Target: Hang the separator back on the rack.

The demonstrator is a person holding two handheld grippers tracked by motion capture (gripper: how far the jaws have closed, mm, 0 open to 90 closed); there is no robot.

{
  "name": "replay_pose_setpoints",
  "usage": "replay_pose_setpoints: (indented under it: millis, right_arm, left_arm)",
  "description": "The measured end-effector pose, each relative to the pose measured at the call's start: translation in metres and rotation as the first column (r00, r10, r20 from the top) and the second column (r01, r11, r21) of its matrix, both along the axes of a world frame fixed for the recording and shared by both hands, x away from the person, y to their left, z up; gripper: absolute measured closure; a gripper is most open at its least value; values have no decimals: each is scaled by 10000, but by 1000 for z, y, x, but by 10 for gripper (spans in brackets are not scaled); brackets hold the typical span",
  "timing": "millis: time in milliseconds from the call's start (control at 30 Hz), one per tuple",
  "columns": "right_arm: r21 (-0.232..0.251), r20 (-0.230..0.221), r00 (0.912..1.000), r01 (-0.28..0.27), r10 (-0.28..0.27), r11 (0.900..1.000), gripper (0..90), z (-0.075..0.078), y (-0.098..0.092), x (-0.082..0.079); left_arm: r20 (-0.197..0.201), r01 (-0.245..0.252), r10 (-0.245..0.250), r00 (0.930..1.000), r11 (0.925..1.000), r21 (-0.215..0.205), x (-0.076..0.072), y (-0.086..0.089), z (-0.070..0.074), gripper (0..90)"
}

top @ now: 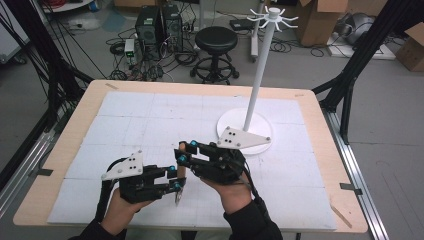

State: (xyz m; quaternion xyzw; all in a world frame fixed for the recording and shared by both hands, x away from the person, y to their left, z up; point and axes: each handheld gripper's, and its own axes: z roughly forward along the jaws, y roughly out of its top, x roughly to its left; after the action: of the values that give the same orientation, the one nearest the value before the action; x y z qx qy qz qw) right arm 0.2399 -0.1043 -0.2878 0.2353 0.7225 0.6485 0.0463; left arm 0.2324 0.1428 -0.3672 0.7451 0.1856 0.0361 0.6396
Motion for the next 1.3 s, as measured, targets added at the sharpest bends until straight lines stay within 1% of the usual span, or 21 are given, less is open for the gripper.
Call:
replay_pose_setpoints:
  millis: [100, 167, 233, 267, 333, 367, 433, 467, 567, 633, 700, 767, 833, 867, 933, 1033, 1133, 1200, 1233, 1267, 1300]
  right_arm:
    - [18, -52, 9999, -161, 161, 9999, 684, -1, 0, 0]
    - [257, -168, 9991, -396, 400, 9989, 442, -2, -1, 2]
    - [250, -143, 9960, -881, 884, 9958, 307, -5, -3, 6]
    - [168, 79, 9941, -1083, 1082, 9940, 266, -7, -5, 7]
    - [162, 356, 9875, -1540, 1534, 9879, 247, -13, -10, 10]
    - [169, 392, 9836, -1769, 1761, 9841, 233, -15, -13, 11]
    - [215, 437, 9730, -2278, 2267, 9735, 234, -21, -19, 15]
    - [337, 297, 9664, -2564, 2555, 9660, 249, -24, -22, 16]
    - [898, 164, 9358, -3521, 3521, 9316, 301, -30, -26, 18]
    - [958, 282, 9220, -3870, 3861, 9171, 333, -32, -26, 18]
    - [992, 338, 9099, -4146, 4134, 9046, 399, -33, -26, 17]
    - [915, 460, 8979, -4403, 4378, 8932, 473, -33, -24, 16]
    - [893, 453, 8863, -4632, 4610, 8818, 537, -34, -22, 16]
    - [888, 444, 8820, -4712, 4691, 8775, 561, -34, -22, 16]
    - [849, 579, 8777, -4790, 4756, 8737, 615, -35, -20, 16]
    - [852, 826, 8668, -4978, 4918, 8631, 691, -35, -19, 14]
    - [889, 756, 8701, -4924, 4871, 8658, 700, -35, -19, 14]
    - [865, 758, 8763, -4810, 4757, 8724, 702, -34, -18, 13]
    - [826, 755, 8823, -4698, 4646, 8789, 704, -34, -18, 12]
    - [794, 855, 8899, -4543, 4480, 8873, 704, -34, -18, 11]
    - [748, 880, 8985, -4365, 4300, 8966, 705, -33, -18, 10]
  left_arm:
    - [-19, 141, -141, 9999, 9999, 87, 0, -1, 0, 701]
    - [-78, 296, -296, 9995, 9996, -11, 0, 0, 1, 702]
    - [-118, 538, -541, 9985, 9982, -256, 0, 1, 1, 702]
    - [-90, 711, -715, 9974, 9968, -368, 1, 1, 1, 702]
    - [-101, 1073, -1081, 9941, 9923, -617, 1, 2, 2, 702]
    - [-74, 1274, -1282, 9917, 9895, -677, 1, 2, 2, 701]
    - [-5, 1694, -1699, 9855, 9829, -725, 1, 1, 4, 701]
    - [51, 1878, -1879, 9822, 9796, -719, 0, 0, 4, 701]
    - [135, 2348, -2345, 9720, 9692, -743, -2, -2, 6, 701]
    - [126, 2504, -2502, 9681, 9652, -761, -3, -4, 6, 701]
    - [142, 2570, -2567, 9664, 9638, -705, -3, -5, 6, 700]
    - [173, 2682, -2676, 9634, 9608, -707, -3, -5, 6, 701]
    - [192, 2784, -2777, 9605, 9578, -716, -4, -5, 6, 701]
    - [185, 2827, -2821, 9592, 9566, -702, -4, -5, 6, 701]
    - [128, 2937, -2935, 9559, 9534, -698, -4, -6, 5, 701]
    - [117, 2991, -2990, 9542, 9517, -700, -4, -6, 5, 701]
    - [101, 2994, -2995, 9540, 9515, -703, -4, -6, 5, 701]
    - [108, 2877, -2877, 9577, 9551, -708, -3, -6, 5, 699]
    - [150, 2746, -2743, 9615, 9581, -813, -4, -6, 5, 691]
    - [100, 2432, -2434, 9699, 9655, -935, -4, -6, 5, 626]
    - [24, 2124, -2132, 9770, 9724, -970, -3, -5, 5, 531]
